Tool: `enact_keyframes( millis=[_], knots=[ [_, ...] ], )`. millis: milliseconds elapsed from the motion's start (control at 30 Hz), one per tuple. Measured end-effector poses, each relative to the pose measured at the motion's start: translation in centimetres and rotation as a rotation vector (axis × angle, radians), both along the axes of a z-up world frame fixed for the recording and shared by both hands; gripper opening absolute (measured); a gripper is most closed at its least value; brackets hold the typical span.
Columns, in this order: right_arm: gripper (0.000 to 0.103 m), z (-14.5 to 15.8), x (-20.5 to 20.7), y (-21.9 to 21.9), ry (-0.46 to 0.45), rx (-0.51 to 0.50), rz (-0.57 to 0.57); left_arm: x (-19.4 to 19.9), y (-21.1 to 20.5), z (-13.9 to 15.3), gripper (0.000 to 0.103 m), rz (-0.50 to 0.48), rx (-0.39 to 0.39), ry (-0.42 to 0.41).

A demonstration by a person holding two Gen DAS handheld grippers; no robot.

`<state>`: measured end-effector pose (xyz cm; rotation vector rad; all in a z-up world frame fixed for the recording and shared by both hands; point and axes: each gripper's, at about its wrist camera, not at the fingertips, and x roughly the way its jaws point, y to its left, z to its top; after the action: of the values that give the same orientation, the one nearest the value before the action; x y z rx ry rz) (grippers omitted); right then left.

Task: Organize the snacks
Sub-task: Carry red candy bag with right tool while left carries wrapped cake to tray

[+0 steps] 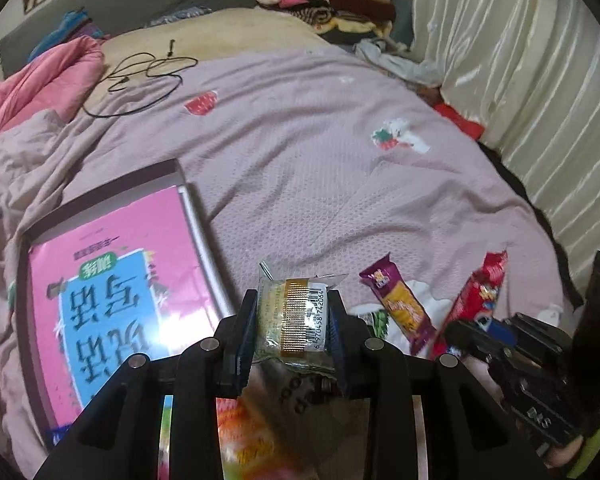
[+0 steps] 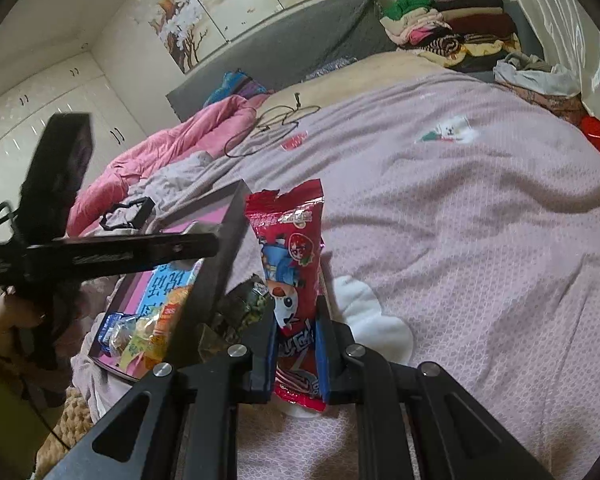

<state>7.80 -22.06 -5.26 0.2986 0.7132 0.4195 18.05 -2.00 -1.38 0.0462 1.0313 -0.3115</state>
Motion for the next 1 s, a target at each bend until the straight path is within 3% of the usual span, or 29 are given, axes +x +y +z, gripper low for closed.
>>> enact_keyframes(
  millis=[333, 633, 1000],
  knots=[
    [0.016, 2.2, -1.6, 1.0, -0.108, -0.036, 0.009, -4.0, 5.6, 1.9, 0.033, 0.114, -0.068, -0.024],
    [0.016, 4.2, -3.4, 3.7, -0.196, -0.057, 0.084, -6.8, 10.4, 2.5, 0.033, 0.207, -0.056, -0.047],
    [0.016, 4.7, -4.2, 7.1, -0.197, -0.060, 0.165, -8.7, 14.2, 1.8, 0.033, 0.279, -0.058, -0.040]
  ],
)
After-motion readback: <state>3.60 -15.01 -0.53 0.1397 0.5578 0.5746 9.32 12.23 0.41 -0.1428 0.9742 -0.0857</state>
